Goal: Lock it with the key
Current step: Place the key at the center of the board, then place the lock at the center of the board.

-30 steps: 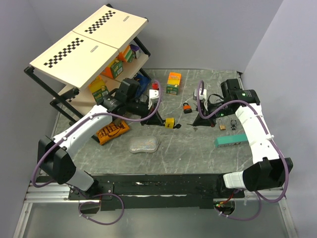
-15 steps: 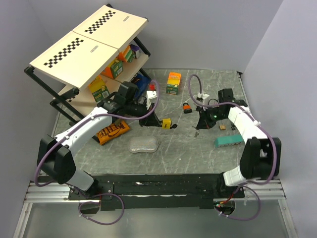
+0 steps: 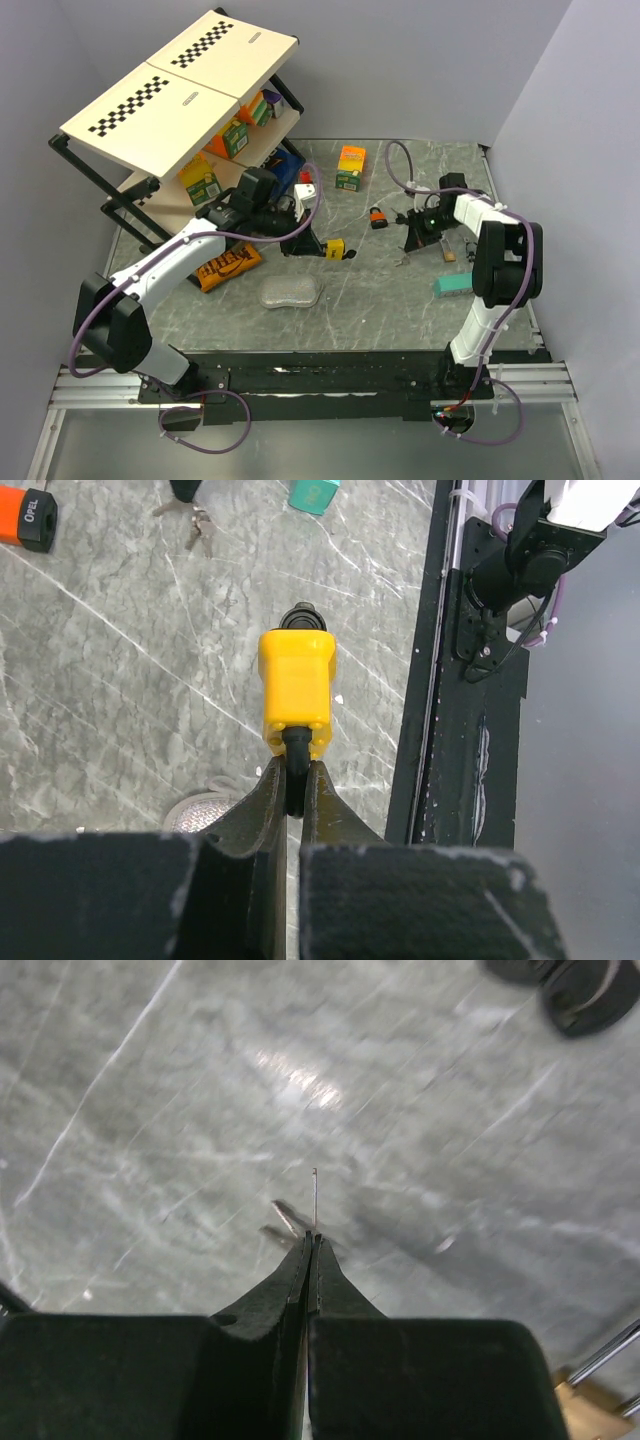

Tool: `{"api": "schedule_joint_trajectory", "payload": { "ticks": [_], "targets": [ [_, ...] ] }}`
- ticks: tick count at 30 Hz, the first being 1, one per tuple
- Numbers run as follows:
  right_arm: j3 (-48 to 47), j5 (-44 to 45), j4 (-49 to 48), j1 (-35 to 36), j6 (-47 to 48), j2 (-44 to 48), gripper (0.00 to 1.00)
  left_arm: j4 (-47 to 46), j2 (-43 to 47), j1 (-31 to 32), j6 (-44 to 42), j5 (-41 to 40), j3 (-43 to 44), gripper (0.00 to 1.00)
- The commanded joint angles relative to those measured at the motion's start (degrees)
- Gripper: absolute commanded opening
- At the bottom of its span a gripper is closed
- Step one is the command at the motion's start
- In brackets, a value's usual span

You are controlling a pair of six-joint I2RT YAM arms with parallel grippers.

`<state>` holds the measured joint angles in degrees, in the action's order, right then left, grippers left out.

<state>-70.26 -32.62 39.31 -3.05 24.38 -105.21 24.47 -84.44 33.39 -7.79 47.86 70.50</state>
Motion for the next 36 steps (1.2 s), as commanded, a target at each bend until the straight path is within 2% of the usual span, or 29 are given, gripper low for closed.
{"api": "schedule_joint_trajectory", "payload": {
  "ticks": [1,4,6,9,10,12,13,15,16,20,21,23,24,29,33,36],
  "targets": [
    [-3.65,2.56,-1.78,-0.12,-1.53,-1.66,0.00,-2.24,2.62,-0.16,0.23,1.80,-0.01,0.01],
    [-5.40,4.58,-0.82,-0.12,-0.65,-3.06,0.00,-1.00,2.09,-0.08,-0.21,2.07,-0.10,0.01],
    [-6.03,5.46,-0.03,-0.20,0.58,-3.77,0.05,-1.00,1.83,-0.16,0.06,1.36,-0.19,0.01],
    [-5.77,5.64,0.68,-0.20,2.33,-2.73,0.27,-0.65,1.39,-0.16,0.06,2.15,0.42,0.01],
    [-5.33,4.94,0.94,-0.29,2.77,-2.11,0.38,-0.22,1.13,-0.16,-0.20,2.76,0.86,0.01],
    [-4.71,2.23,1.73,-0.29,4.79,1.12,0.45,3.10,0.25,-0.08,-1.17,5.82,3.22,0.01],
    [-3.41,0.56,1.91,-0.29,5.93,2.71,0.54,4.17,0.07,-0.08,-2.13,6.63,4.02,0.01],
    [-1.82,-3.75,2.26,-0.47,8.83,7.44,0.61,9.33,-0.80,-0.08,-4.23,9.78,6.74,0.01],
    [-0.94,-6.11,2.96,-0.47,10.23,8.95,0.63,11.37,-1.07,-0.16,-8.25,11.45,7.63,0.01],
    [1.79,-17.96,5.42,-0.29,17.97,19.48,0.69,17.62,-1.42,-0.08,-14.52,15.77,10.18,0.01],
    [3.36,-19.57,5.34,-0.12,19.03,21.60,0.82,18.33,-1.08,-0.08,-16.79,16.65,10.88,0.01],
    [5.21,-24.56,4.90,0.67,21.32,27.82,0.88,19.04,-0.11,-0.08,-17.52,17.97,11.41,0.01],
    [6.96,-25.55,4.12,1.11,21.58,29.95,0.97,18.78,0.15,-0.08,-17.43,18.41,11.50,0.01],
    [10.75,-28.73,4.99,8.31,25.71,43.47,0.99,17.37,1.47,0.98,-16.47,20.96,12.73,0.01],
    [14.01,-25.31,1.74,19.01,24.58,51.32,0.99,16.93,2.09,2.64,-17.25,21.05,12.73,0.01],
    [13.75,-22.93,-0.29,23.34,22.38,53.61,0.99,19.21,2.09,4.67,-20.14,20.79,13.52,0.01]
  ]
}}
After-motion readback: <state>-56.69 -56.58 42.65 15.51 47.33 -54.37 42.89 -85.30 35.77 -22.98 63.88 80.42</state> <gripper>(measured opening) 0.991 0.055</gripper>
